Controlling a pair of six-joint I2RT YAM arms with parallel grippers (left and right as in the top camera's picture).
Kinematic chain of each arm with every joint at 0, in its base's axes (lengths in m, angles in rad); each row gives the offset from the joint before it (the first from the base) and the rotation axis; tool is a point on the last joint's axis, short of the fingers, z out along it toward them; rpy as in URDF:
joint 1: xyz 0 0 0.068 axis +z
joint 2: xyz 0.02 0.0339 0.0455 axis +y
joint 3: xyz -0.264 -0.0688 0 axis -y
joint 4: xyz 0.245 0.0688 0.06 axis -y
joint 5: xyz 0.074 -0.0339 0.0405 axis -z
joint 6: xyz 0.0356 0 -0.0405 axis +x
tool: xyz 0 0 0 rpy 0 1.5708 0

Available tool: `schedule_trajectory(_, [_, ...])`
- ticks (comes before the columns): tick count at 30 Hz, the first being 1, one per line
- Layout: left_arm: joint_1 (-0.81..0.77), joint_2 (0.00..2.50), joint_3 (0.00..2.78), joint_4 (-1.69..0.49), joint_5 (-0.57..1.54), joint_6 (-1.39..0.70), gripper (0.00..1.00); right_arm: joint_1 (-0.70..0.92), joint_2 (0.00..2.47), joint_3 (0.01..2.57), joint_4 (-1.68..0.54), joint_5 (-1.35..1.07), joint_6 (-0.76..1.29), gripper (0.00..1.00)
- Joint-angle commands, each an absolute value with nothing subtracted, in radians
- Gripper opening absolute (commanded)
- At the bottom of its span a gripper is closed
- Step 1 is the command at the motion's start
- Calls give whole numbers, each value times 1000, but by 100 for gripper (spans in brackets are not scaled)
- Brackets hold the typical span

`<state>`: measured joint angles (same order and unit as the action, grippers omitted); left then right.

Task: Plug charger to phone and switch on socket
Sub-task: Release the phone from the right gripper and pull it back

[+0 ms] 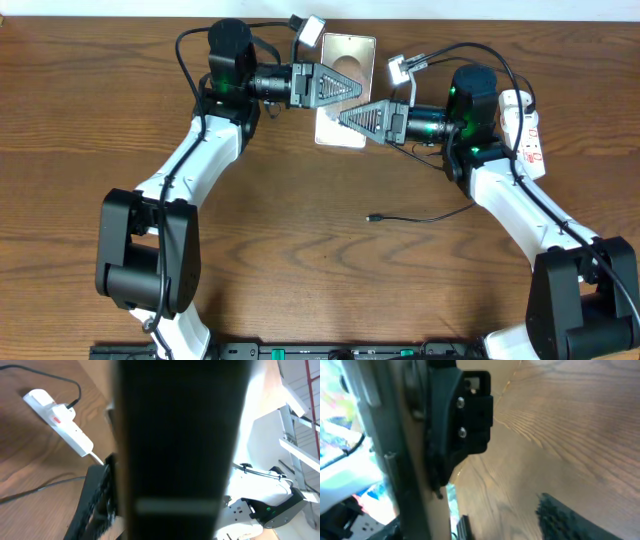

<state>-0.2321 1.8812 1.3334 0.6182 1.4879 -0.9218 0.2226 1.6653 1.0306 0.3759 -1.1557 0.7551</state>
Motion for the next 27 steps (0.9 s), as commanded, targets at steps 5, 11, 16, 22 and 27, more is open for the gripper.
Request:
schedule_trajectory(5, [-203, 1840, 1340, 369, 1426, -690, 7, 163, 1674, 1021, 377, -1293, 612, 80])
schedule_trajectory(11, [-203, 1842, 1340, -73, 1157, -470, 7, 143, 1674, 1021, 189, -1338, 460, 80])
schedule_trajectory(16, [-203, 1842, 1340, -221, 1113, -401, 7, 146, 1674, 1021, -170, -1199, 234, 70])
schedule_trajectory(22, [-203, 1842, 1340, -399, 982, -394, 7, 199, 1659, 1030, -546, -842, 59, 60])
schedule_trajectory(27, [-203, 1842, 1340, -474, 905, -348, 7, 258, 1622, 1156, -797, -596, -51, 60])
